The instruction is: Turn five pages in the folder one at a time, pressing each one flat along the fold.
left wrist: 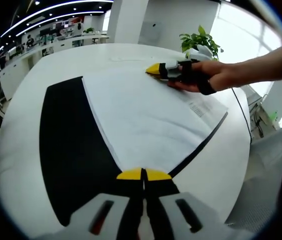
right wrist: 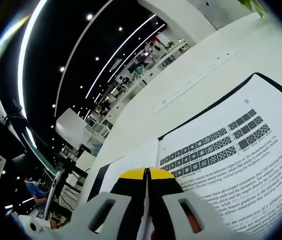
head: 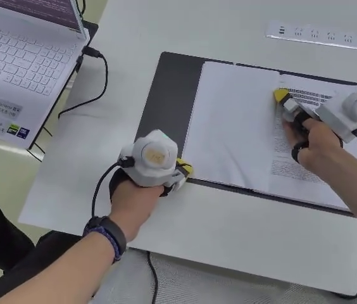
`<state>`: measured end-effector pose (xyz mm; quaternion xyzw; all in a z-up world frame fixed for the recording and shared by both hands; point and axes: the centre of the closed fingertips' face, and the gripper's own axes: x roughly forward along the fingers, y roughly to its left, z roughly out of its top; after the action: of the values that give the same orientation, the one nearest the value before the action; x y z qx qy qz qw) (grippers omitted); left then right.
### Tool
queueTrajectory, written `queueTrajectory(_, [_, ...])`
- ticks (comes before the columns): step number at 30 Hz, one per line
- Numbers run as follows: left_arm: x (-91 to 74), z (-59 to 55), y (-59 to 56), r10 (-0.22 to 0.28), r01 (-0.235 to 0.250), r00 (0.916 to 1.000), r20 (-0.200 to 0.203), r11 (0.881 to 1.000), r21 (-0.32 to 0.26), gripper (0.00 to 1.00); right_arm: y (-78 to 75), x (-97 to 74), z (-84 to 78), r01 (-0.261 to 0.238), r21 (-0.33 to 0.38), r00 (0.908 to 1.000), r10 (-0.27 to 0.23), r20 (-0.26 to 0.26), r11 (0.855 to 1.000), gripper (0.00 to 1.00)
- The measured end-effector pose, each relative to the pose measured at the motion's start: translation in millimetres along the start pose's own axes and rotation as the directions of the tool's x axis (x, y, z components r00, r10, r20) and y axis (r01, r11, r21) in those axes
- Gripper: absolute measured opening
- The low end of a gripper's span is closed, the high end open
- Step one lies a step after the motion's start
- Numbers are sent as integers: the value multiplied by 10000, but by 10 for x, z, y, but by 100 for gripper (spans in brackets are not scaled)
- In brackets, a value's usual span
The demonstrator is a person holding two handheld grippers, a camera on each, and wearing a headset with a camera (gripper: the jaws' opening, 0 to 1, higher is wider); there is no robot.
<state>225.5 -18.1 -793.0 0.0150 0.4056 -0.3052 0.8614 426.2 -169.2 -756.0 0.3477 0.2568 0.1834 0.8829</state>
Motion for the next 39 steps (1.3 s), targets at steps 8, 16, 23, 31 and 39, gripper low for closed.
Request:
queueTrajectory(8, [-3, -4, 0, -31, 31, 10000, 13, 10000, -74, 0, -161, 267, 128, 92, 74, 9999, -91, -99, 9999, 0])
queueTrajectory(16, [-2, -3, 4, -53, 53, 10000, 9, 10000, -35, 0, -229, 425, 235, 303, 391, 9993, -311, 188, 9988, 0])
queueTrajectory(23, [2, -4, 9, -104, 104, 9999, 3, 9999, -23, 0, -236, 433, 235, 275, 267, 9993, -282, 248, 9993, 0])
queueTrajectory(31, [5, 1, 11, -126, 125, 9999, 30, 9999, 20, 0, -219, 375, 150, 127, -163, 9999, -126, 37, 9998, 0])
queueTrajectory(39, [-3, 3, 8, -238, 238, 9997, 76, 9997, -25, 0, -47, 92, -43, -218, -284, 9996, 214, -164, 9994, 0])
